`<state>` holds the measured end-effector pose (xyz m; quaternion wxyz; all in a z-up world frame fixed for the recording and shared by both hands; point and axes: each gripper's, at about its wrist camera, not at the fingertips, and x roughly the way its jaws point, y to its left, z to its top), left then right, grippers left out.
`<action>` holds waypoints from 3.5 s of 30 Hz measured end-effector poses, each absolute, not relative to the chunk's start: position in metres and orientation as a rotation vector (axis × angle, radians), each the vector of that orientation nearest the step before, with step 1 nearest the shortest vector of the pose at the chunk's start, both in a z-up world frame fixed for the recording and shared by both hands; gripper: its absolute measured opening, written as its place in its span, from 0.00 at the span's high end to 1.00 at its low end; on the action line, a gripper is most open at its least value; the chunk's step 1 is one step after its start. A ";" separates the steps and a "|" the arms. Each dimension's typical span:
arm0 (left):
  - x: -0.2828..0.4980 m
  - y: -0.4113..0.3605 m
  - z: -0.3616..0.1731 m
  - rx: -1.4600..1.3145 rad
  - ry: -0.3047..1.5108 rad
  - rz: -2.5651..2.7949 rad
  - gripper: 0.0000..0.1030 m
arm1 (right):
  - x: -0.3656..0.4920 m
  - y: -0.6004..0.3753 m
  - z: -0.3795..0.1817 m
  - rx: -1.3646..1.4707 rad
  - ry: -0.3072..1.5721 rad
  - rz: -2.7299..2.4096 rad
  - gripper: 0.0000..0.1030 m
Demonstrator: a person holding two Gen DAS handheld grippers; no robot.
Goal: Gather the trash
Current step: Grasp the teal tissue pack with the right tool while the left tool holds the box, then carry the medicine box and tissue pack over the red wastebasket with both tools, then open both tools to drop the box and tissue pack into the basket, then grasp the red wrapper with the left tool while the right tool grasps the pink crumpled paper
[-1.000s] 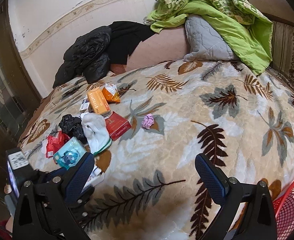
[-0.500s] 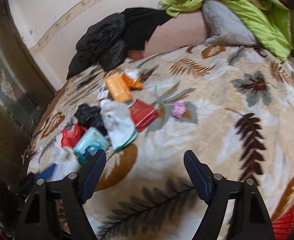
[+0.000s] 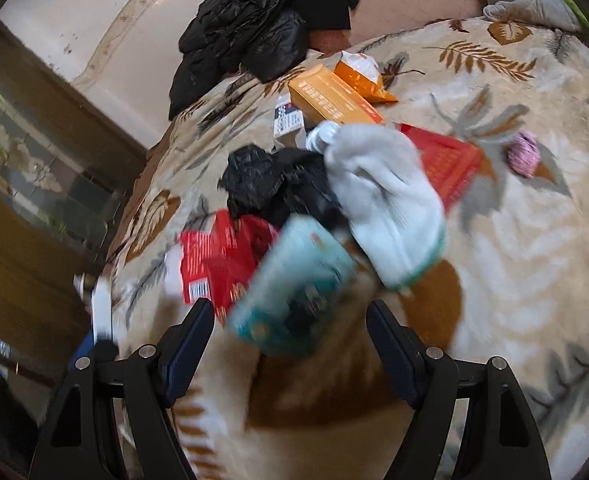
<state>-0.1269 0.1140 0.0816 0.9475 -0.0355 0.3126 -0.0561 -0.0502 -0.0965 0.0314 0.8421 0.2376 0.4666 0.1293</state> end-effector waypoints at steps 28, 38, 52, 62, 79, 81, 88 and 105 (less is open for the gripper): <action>-0.217 -0.002 0.114 0.069 0.557 -0.349 0.45 | -0.244 -0.202 0.114 0.383 0.752 0.237 0.86; -0.269 -0.065 0.140 0.167 0.524 -0.458 0.44 | -0.324 -0.265 0.120 0.472 0.720 0.147 0.86; -0.260 -0.166 0.135 0.273 0.590 -0.674 0.44 | -0.356 -0.357 0.114 0.552 0.706 -0.095 0.86; -0.276 -0.269 0.120 0.299 0.742 -1.007 0.44 | -0.395 -0.438 0.099 0.621 0.712 -0.313 0.85; -0.271 -0.320 0.101 0.271 0.835 -1.057 0.27 | -0.411 -0.475 0.099 0.609 0.719 -0.410 0.47; -0.264 -0.305 0.104 0.258 0.820 -1.026 0.26 | -0.403 -0.467 0.100 0.605 0.717 -0.381 0.46; -0.232 -0.232 0.116 0.196 0.779 -0.869 0.26 | -0.343 -0.404 0.099 0.543 0.750 -0.180 0.45; -0.126 0.000 0.099 0.026 0.764 -0.311 0.26 | -0.204 -0.245 0.088 0.343 0.875 0.149 0.42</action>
